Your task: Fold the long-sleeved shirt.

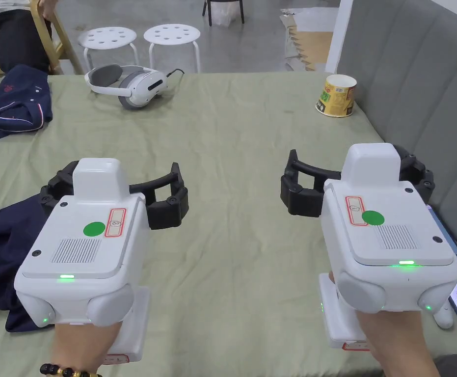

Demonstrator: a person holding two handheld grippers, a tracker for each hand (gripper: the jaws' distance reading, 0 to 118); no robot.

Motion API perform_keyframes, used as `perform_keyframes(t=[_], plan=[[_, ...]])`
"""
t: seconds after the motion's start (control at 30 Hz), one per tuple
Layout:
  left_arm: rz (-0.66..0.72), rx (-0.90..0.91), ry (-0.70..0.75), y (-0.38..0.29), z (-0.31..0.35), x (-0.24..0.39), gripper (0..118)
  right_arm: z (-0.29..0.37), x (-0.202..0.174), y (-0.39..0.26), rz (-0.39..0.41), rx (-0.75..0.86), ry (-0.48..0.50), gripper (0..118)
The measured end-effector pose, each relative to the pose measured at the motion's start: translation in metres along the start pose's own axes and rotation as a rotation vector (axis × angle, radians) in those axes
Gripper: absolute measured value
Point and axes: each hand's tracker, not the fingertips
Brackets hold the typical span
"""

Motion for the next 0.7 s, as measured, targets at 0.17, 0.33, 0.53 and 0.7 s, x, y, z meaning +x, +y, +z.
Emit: perform_keyframes(t=[0.17,0.33,0.53,0.7], plan=[[-0.002,0.006,0.020,-0.0002,-0.0009,0.0010,111,-0.0016,0.0013,-0.0028,-0.008,-0.005,-0.002,118],[-0.011,-0.001,0.028,-0.0017,-0.0012,0.0005,111,-0.0011,-0.0007,-0.0030,0.005,-0.003,0.002,118],[-0.007,-0.003,0.031,-0.0025,-0.0010,0.0006,111,-0.0012,-0.0029,-0.0025,0.007,-0.004,0.013,118],[-0.018,-0.003,0.025,-0.0017,-0.0015,0.0012,111,-0.0021,-0.0028,-0.0050,0.010,-0.013,0.013,118]])
